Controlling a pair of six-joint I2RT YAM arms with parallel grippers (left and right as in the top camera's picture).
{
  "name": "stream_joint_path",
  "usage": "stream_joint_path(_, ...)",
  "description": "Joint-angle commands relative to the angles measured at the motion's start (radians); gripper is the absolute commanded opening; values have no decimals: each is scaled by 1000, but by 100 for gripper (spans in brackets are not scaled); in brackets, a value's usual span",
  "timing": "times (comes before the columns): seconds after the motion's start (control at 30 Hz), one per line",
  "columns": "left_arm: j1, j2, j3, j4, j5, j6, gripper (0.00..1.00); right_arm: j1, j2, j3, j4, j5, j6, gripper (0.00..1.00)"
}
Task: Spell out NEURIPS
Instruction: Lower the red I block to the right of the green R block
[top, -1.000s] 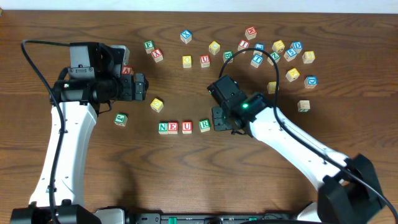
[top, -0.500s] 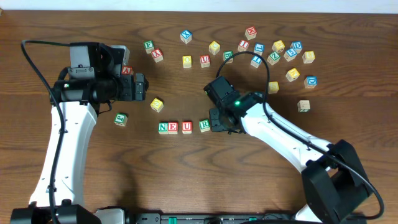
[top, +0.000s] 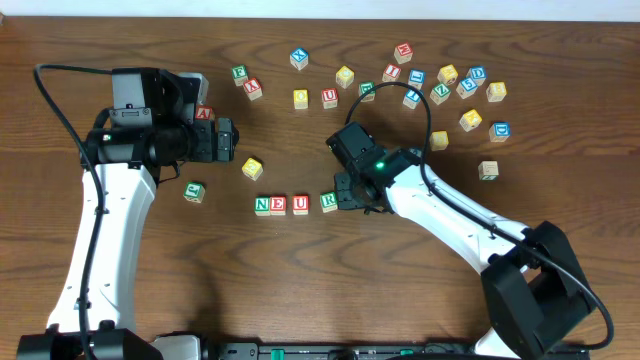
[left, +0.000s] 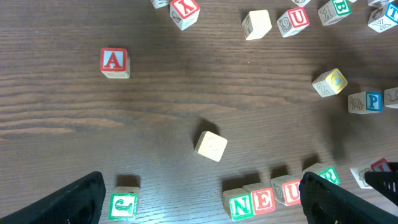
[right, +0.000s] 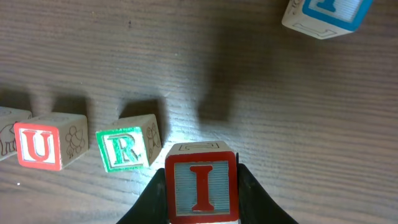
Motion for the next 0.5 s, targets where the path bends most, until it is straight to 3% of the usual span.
stream_joint_path(0.0, 2, 1, 23, 0, 15, 21, 98, 0, 36, -1, 13, 13, 1, 8)
stream_joint_path(0.47, 2, 1, 23, 0, 15, 21, 98, -1, 80, -1, 42, 74, 0, 8)
